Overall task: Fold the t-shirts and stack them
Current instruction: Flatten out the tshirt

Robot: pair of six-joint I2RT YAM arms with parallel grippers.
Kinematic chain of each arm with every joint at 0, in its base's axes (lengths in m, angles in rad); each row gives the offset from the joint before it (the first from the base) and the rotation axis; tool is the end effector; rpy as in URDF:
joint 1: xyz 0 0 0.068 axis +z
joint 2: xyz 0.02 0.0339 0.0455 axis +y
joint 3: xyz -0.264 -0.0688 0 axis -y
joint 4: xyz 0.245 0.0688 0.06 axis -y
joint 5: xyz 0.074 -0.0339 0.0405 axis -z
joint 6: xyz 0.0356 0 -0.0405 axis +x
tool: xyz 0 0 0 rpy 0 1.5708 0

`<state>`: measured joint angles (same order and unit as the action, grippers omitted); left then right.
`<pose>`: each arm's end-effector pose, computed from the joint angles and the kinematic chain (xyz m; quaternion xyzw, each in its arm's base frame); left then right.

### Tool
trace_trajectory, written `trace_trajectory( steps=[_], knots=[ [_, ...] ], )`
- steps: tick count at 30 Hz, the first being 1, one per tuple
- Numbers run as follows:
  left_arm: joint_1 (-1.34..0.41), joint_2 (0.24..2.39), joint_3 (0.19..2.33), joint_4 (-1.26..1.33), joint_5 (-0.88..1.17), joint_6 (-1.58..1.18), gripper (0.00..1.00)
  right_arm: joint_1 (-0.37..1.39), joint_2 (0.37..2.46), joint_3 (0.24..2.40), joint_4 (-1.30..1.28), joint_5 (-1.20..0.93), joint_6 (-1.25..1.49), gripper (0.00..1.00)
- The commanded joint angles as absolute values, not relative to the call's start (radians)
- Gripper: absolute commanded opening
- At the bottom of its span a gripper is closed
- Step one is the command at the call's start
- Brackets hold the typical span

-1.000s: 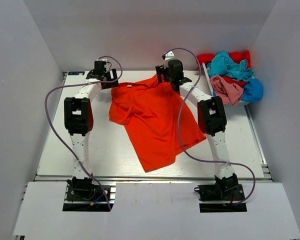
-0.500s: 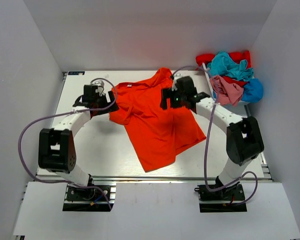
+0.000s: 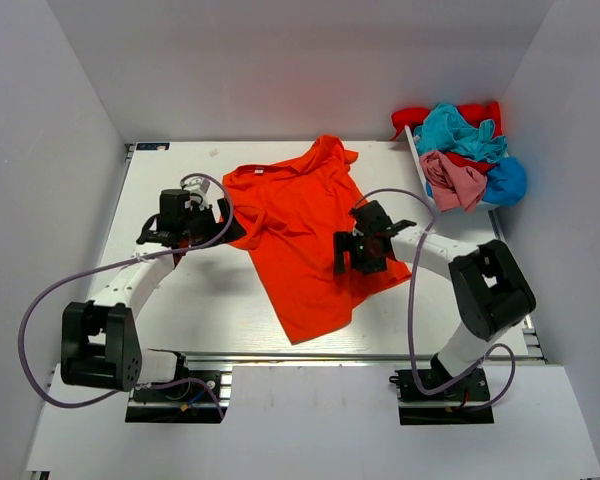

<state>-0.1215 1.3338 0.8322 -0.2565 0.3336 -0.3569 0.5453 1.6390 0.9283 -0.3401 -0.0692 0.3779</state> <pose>0.2764 -0.0455 0.2309 -0.0412 0.9073 -0.2405 0.3425 0.2700 0.1666 0.1675 -0.0896 0.9617 0.1444 0.2151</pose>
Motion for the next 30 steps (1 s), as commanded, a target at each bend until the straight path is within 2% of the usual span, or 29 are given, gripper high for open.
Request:
trace_trajectory(
  steps=[1,6,8,9,12,13,16,19,23,30],
  knots=[
    [-0.120,1.296,0.831,-0.281,0.338,-0.345,1.00,0.511,1.747,0.985,-0.342,-0.005,0.400,0.90],
    [-0.120,1.327,0.831,-0.282,0.337,-0.345,1.00,0.372,1.854,1.115,-0.411,0.057,0.361,0.90],
    [-0.120,1.357,0.831,-0.294,0.321,-0.345,1.00,0.347,1.910,1.216,-0.425,0.060,0.315,0.90],
    [-0.120,1.370,0.841,-0.304,0.308,-0.345,1.00,0.321,1.969,1.335,-0.449,0.083,0.283,0.90],
    [-0.120,1.422,0.841,-0.325,0.282,-0.345,1.00,0.292,2.031,1.463,-0.514,0.094,0.203,0.90],
    [-0.120,1.434,0.853,-0.325,0.273,-0.345,1.00,0.287,2.075,1.586,-0.538,0.089,0.174,0.90],
    [-0.120,1.480,0.864,-0.315,0.273,-0.333,1.00,0.293,2.100,1.713,-0.583,0.035,0.114,0.90],
    [-0.120,1.519,0.877,-0.284,0.287,-0.324,0.97,0.304,2.046,1.691,-0.554,-0.023,0.081,0.90],
    [-0.120,1.595,0.897,-0.233,0.368,-0.293,0.90,0.313,1.866,1.516,-0.491,-0.055,0.090,0.90],
    [-0.129,1.735,0.981,-0.184,0.422,-0.281,0.87,0.340,1.622,1.229,-0.445,-0.110,0.172,0.90]
  ],
)
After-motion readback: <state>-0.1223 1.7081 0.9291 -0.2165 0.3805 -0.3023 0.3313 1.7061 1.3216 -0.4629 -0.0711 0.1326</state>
